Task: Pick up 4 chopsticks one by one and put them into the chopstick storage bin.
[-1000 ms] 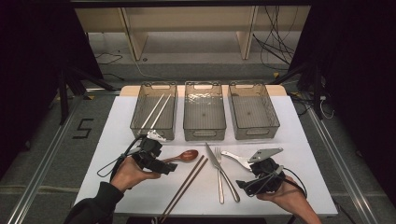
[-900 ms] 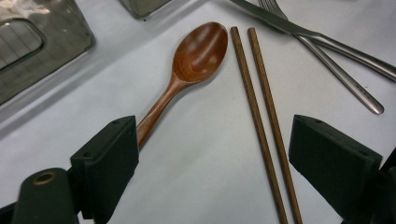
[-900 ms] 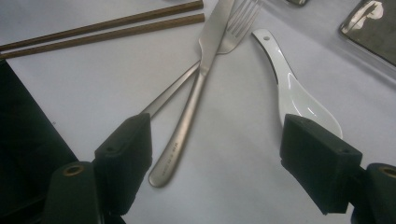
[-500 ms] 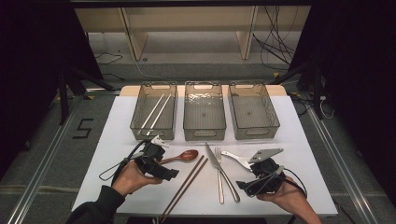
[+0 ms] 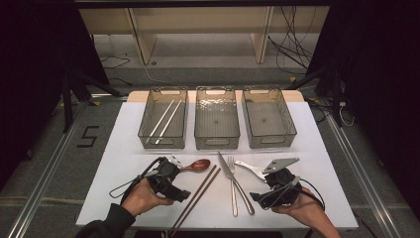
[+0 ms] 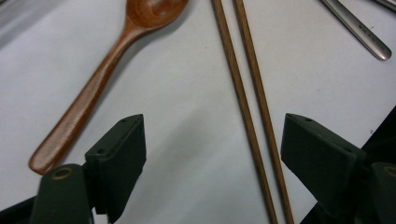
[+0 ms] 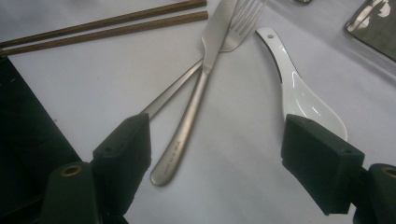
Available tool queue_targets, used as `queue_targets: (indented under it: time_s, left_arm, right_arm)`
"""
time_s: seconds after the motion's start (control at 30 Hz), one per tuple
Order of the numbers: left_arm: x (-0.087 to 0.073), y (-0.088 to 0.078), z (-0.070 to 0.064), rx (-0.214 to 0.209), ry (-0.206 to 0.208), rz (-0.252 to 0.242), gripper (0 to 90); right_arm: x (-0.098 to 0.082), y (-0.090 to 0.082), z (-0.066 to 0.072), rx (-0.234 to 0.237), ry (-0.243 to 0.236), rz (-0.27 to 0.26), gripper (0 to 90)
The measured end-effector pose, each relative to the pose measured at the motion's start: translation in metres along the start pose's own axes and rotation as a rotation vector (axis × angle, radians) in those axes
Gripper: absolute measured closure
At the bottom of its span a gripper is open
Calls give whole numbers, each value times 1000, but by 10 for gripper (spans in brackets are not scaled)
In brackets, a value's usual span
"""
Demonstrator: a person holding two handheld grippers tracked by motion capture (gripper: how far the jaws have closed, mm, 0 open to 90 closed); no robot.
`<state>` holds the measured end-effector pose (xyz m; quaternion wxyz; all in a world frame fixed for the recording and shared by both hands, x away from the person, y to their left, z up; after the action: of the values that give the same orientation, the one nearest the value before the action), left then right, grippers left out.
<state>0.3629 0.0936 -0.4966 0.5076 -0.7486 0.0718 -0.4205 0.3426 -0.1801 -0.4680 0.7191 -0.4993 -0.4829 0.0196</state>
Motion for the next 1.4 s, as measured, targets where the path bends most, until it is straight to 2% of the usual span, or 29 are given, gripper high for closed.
queue_targets:
  time_s: [0.17,0.23,0.4,0.5,0.57,0.97,1.13,1.27,1.4]
  left_arm:
    - [-4,8,-5,1,13,25,283]
    - [-5,11,-6,-1,32,40,318]
    - [-7,20,-13,-14,40,64,371]
    - [-6,22,-14,-17,50,67,405]
    - [-6,23,-13,-4,54,69,424]
    - [-15,31,-19,-15,115,150,520]
    - [-15,32,-19,-3,139,153,550]
    - [-15,33,-20,24,182,164,589]
    - [-15,33,-19,23,183,159,619]
  right_arm:
    - [0,0,0,-2,-1,0,254]
    - [0,0,0,-3,-2,-1,254]
    - [-2,0,-1,-2,-2,5,255]
    - [-2,-1,-1,-3,5,2,257]
    - [-2,-1,-2,-4,4,2,257]
    - [0,0,0,-4,-1,0,257]
    - [0,-1,0,-4,-5,1,257]
    - [0,0,1,-3,-7,3,257]
    - [1,-1,1,-5,-8,1,257]
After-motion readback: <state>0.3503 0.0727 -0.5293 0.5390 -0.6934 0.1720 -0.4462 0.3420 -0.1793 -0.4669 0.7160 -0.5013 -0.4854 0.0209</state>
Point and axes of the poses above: each handheld gripper's, and its own axes: y roughly forward along the jaws, x roughly out of its top, z roughly to its left, the point moved 7 cm from there along y, roughly forward along the jaws, and after that the axes turned 8 degrees about -z, right-handed, at the moved point
